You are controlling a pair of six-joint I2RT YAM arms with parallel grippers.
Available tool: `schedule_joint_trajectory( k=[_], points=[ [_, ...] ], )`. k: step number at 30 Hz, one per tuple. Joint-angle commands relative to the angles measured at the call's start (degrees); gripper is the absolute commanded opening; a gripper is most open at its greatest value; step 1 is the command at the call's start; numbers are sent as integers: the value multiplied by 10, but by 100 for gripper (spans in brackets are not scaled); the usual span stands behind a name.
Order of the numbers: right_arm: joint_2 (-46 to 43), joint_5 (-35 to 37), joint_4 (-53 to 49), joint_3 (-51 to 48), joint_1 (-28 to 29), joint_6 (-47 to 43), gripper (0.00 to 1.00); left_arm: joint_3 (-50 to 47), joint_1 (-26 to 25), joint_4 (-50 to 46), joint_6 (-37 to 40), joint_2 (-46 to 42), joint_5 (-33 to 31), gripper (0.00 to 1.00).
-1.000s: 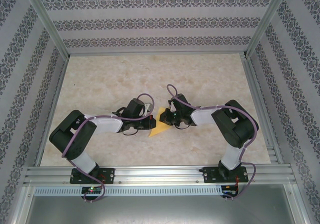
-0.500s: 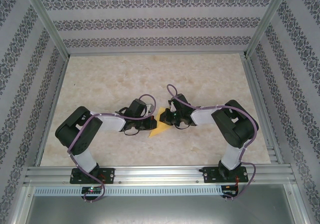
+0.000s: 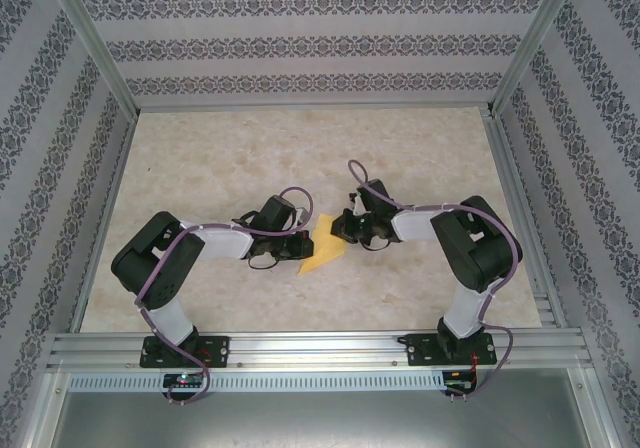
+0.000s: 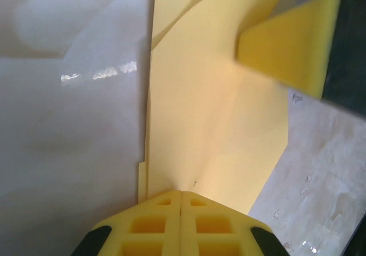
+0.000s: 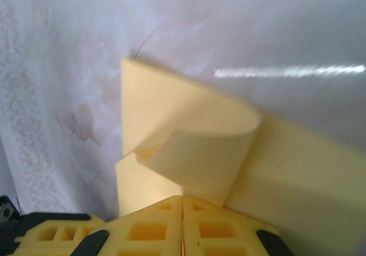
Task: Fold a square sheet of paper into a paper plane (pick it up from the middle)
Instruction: Fourth fold the wing at the center of the table.
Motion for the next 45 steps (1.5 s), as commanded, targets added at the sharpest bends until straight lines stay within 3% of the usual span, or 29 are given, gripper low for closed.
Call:
schedule_joint_trajectory(
  k=[1,9,16,21,26,34,40,45],
  points=[
    [20,66,-42,21,-37,-38,8,-13,1,-88,11,20,-12,0],
    [-3,70,-74,67,-58,-52,9,-5,1,-87,14,23,-9,0],
    [-78,71,-78,48,-13,-50,9,-1,1,-84,14,27,-10,0],
    [-51,58,-58,40,35,-25,9,0,1,-81,15,28,-10,0],
    [-10,47,-35,40,44,-13,8,1,1,-83,16,30,-9,0],
    [26,77,-48,47,-1,-32,0,-4,0,-82,15,30,-8,0],
    [35,105,-67,61,-57,-48,0,-7,1,-76,14,29,-3,0],
    [-11,96,-89,79,-48,-58,0,-4,1,-71,14,30,2,0]
  ],
)
